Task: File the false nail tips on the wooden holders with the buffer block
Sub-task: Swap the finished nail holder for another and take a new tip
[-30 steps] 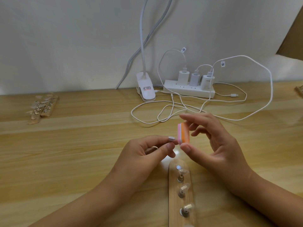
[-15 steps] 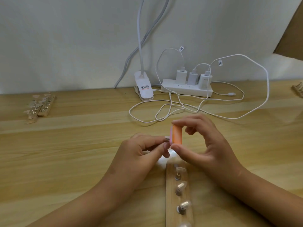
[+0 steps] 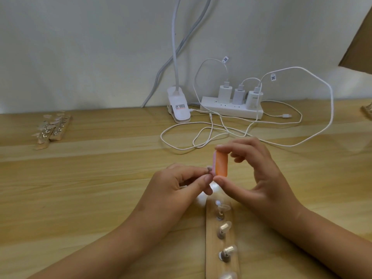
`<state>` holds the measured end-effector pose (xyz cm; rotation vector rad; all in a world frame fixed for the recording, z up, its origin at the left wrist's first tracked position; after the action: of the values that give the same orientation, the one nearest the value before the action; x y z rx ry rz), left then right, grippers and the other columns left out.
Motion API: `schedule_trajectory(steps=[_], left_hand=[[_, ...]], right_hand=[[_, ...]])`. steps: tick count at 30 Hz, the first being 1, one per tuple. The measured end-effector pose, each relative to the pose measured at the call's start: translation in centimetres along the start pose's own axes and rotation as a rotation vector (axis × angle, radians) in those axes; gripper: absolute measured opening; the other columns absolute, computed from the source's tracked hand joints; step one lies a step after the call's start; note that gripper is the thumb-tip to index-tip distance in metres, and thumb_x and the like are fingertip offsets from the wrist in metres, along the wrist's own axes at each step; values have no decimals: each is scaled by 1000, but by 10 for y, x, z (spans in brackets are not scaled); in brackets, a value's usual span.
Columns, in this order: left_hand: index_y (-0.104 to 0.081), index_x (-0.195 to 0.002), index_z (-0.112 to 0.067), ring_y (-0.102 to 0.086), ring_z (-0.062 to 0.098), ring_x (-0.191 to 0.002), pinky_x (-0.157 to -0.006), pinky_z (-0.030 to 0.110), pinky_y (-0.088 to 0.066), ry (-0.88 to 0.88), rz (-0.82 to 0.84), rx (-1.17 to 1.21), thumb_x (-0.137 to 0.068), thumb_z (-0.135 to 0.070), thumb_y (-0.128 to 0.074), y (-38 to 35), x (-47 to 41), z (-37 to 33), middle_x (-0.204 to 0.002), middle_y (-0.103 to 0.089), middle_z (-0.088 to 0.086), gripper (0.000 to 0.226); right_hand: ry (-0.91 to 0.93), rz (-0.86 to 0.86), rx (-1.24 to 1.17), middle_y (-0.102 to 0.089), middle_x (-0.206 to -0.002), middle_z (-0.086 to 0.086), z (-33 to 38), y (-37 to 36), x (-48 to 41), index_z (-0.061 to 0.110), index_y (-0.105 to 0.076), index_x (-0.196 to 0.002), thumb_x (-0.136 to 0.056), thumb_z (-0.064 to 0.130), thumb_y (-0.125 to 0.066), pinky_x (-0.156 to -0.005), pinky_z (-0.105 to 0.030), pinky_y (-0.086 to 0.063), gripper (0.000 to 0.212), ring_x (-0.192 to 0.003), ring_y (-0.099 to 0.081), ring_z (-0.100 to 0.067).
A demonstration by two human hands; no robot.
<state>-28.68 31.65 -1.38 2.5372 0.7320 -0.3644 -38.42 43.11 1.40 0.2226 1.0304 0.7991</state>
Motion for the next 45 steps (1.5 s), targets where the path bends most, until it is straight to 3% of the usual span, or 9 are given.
schedule_trajectory(steps=[5,9,13,17,20,25,32,36,45], left_hand=[[-75,-81,-36,-63,-4,-98,-80,12,-45,27,35,29,-86,-37,-61,-3,-1,2,-82,-72,-20,15],[-75,-79,-31,-60,3,-70,-66,19,-44,86,66,93,-85,-35,-59,-6,0,5,-66,-68,-12,17],[-73,-74,-25,-52,17,-68,-67,31,-40,135,78,163,-81,-44,-59,-7,-1,10,-64,-63,-10,25],[-72,-72,-22,-61,11,-76,-72,26,-43,146,87,154,-85,-33,-56,-8,-1,10,-70,-67,-11,23],[-72,-71,-27,-65,-2,-89,-78,9,-43,177,60,228,-84,-30,-57,-6,-1,11,-77,-72,-9,20],[-66,-83,-19,-61,4,-67,-72,17,-46,239,19,324,-81,-28,-66,-4,-1,17,-63,-66,-6,9],[-70,-87,-26,-63,3,-71,-69,9,-44,180,35,258,-88,-24,-70,-5,-1,13,-71,-69,-7,2],[-71,-90,-29,-68,9,-78,-75,22,-51,157,42,215,-87,-29,-64,-6,-1,13,-81,-72,-3,7],[-70,-87,-20,-65,3,-73,-70,11,-46,137,26,242,-81,-32,-63,-5,-2,9,-73,-69,-7,16]], right_hand=[[25,15,13,-59,-124,6,1,0,0,21,-57,-125,-85,35,-69,-98,-42,-46,44,-121,-54,-17],[72,75,79,-58,-126,7,5,-6,3,21,-56,-130,-87,34,-68,-103,-29,-42,47,-121,-54,-14],[34,81,55,-58,-125,6,2,-7,2,22,-55,-133,-88,34,-66,-104,-26,-40,48,-120,-53,-15],[-3,65,46,-59,-123,8,-2,-5,1,23,-56,-132,-86,36,-66,-104,-24,-39,48,-119,-54,-13],[-134,-2,-21,-61,-122,8,-16,2,-1,25,-60,-128,-82,34,-73,-104,-30,-41,48,-120,-55,-14],[-162,0,-89,-63,-123,6,-16,2,-1,26,-61,-127,-83,38,-72,-102,-30,-43,47,-122,-55,-17],[-110,34,-119,-64,-121,4,-12,-2,-1,23,-61,-127,-85,35,-66,-97,-31,-45,44,-119,-57,-21],[-60,88,-106,-62,-122,4,-8,-8,1,25,-59,-129,-86,34,-68,-99,-30,-43,45,-119,-57,-20],[-107,74,-144,-63,-121,3,-12,-7,1,24,-60,-130,-86,34,-67,-96,-27,-45,46,-119,-57,-20]])
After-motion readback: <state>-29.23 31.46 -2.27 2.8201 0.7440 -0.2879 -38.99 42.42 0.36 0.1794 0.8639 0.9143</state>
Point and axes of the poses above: each hand's wrist, its own x-axis away from the middle knuckle, its own y-axis out of the back of the hand, z = x × y, the point moved 8 cm from there along -x, towards the middle knuckle
